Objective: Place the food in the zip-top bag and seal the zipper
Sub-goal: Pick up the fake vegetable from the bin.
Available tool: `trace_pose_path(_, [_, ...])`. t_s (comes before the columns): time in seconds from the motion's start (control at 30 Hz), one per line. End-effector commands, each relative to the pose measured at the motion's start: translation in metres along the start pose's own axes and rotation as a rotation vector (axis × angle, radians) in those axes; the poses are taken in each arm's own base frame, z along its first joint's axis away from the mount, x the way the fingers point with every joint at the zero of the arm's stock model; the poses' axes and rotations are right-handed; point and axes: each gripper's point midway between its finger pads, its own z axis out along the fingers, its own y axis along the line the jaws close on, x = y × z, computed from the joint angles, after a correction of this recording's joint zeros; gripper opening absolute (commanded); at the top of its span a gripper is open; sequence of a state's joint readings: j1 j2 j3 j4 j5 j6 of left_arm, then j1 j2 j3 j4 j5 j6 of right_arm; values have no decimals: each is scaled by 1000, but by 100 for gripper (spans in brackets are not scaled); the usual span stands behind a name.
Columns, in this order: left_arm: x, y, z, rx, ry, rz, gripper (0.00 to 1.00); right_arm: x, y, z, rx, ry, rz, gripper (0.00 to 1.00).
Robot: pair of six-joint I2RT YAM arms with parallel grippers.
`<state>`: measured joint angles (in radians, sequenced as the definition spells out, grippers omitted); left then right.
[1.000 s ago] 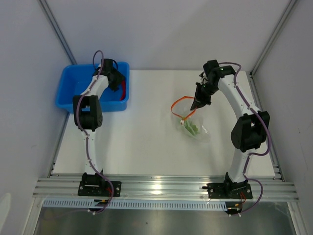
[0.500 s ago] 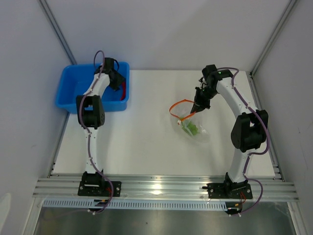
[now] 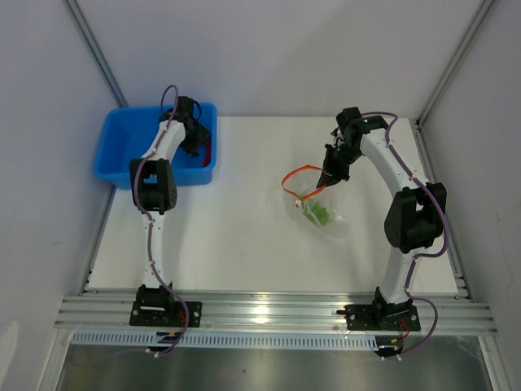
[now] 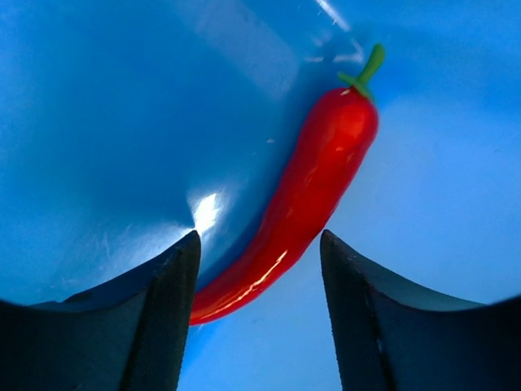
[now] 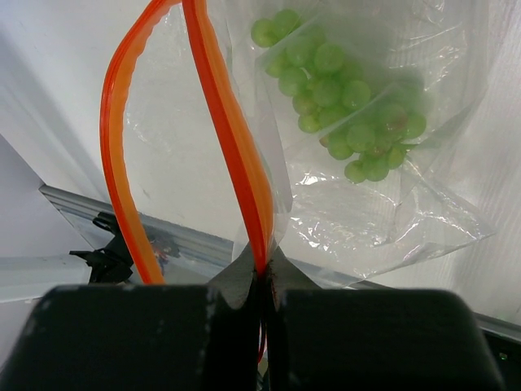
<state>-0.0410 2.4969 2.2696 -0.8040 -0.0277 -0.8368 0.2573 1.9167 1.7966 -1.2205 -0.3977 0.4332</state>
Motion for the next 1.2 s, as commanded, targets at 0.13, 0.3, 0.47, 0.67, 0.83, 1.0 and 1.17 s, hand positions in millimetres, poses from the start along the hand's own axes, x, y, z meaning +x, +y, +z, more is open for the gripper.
trace_pose_path(0.13, [27,-18,-12,-19,40,3,61,-2,6,-7,-33,-24,-14,0])
trace_pose_path(0.3, [26,-14,-12,-47,35,-46,47,2,5,-11,-31,-27,-19,0])
trace_pose_path(0.47, [25,-6,-14,-87,18,-42,41,5,2,-13,-26,-30,-23,0])
trace_pose_path(0.67, [20,18,-16,-138,15,-91,31,3,2,-15,-29,-41,-31,0])
trace_pose_path(0.83, [19,19,-16,-129,37,-108,15,2,3,-15,-34,-41,-35,0])
trace_pose_path(1.0, [20,21,-16,-116,57,-124,1,2,3,-15,-38,-41,-36,0])
trace_pose_path(1.17, [19,20,-19,-64,70,-132,0,-1,4,-17,-45,-49,-39,0])
